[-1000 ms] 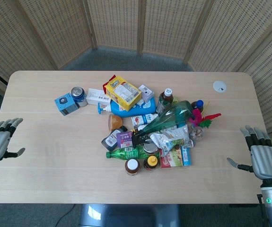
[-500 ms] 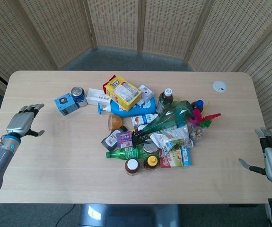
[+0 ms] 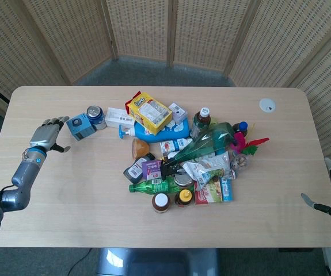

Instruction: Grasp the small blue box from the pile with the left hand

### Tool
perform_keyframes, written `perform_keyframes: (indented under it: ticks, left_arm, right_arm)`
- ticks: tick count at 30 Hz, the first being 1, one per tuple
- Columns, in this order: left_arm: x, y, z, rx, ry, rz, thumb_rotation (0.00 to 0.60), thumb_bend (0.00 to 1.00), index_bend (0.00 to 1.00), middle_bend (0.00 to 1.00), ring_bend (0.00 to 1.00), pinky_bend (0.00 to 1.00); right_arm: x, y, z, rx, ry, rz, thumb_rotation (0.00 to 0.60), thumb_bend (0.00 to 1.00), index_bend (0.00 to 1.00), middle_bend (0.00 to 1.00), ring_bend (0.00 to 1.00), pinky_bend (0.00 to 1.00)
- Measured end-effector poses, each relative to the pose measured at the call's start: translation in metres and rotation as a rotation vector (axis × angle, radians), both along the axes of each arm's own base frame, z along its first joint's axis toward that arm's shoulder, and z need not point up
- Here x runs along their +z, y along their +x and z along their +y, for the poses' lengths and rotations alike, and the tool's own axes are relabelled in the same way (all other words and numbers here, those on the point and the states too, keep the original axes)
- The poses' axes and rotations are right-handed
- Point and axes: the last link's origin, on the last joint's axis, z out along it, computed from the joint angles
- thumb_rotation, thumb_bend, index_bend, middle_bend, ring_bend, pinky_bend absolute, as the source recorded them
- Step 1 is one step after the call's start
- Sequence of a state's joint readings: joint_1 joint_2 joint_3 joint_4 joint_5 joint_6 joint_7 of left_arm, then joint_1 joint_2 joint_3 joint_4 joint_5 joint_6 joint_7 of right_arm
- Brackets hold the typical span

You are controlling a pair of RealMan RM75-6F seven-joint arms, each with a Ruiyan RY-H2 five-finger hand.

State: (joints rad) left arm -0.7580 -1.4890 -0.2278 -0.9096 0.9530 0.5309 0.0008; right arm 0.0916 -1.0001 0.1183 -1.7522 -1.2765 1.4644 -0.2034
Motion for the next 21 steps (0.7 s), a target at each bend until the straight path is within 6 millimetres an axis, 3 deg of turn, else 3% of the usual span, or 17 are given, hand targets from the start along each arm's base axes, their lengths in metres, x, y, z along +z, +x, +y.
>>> perform_keyframes:
  ticks: [12,21]
  left_arm:
    - [-0.02,0.007,0.029,0.062,-0.003,-0.031,0.6,0.3,0.0,0.0,0.0,0.0]
    - [-0.035,0.006,0.033,0.097,-0.048,-0.033,0.6,0.3,0.0,0.0,0.0,0.0]
  right_arm:
    - [0.013,0.0,0.015,-0.031,-0.037,0.031,0.389,0.18,0.0,0.0,0.0,0.0]
    - [0.016,0.007,0.02,-0.035,-0.052,0.041,0.389,0.18,0.0,0.0,0.0,0.0]
